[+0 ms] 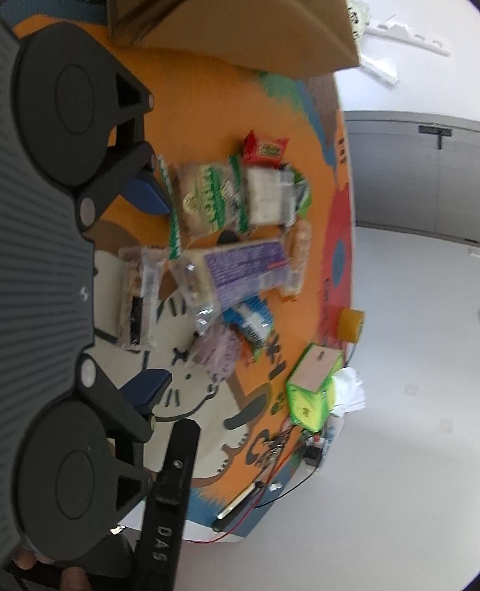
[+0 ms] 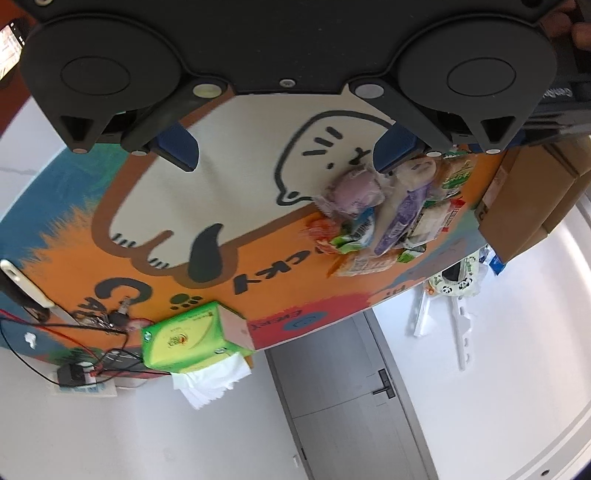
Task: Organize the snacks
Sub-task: 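Grasp clear bread packet with left gripper while right grasps pink packet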
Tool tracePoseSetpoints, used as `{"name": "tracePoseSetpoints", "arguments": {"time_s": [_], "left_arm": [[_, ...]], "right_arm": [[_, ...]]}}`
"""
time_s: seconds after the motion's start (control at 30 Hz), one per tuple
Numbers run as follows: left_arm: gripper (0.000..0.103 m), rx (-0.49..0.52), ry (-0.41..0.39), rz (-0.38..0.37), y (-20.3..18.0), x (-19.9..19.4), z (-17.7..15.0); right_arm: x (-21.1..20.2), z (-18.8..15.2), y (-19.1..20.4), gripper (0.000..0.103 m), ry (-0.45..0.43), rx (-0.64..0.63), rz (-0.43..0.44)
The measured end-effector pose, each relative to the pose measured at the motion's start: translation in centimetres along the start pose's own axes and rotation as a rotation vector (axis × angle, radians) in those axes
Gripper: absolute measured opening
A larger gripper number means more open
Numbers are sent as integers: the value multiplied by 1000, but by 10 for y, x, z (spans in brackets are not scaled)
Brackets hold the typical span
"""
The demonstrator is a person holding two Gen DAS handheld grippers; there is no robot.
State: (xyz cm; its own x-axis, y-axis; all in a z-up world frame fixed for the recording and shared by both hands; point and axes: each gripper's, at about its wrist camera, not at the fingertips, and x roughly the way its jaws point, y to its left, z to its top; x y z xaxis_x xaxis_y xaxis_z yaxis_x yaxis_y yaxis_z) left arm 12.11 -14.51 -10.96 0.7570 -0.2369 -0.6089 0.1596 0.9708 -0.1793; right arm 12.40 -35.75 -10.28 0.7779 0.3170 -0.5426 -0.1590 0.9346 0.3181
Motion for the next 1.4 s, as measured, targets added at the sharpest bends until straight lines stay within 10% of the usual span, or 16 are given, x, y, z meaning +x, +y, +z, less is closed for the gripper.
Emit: {"name": "tracePoseSetpoints", "arguments": {"time_s": [0.3,1.23,1.4], "left_arm": [[51,33,-11,44,-4,1,-4],[50,-56,-111,108,37,-12,24],[50,-64,-111,111,39,-13,23]], "right_arm": [[4,-2,0,102,-5,-8,17],[59,22,37,97,-1,-81,79],[66,20,44,75,12,-124,72]]}}
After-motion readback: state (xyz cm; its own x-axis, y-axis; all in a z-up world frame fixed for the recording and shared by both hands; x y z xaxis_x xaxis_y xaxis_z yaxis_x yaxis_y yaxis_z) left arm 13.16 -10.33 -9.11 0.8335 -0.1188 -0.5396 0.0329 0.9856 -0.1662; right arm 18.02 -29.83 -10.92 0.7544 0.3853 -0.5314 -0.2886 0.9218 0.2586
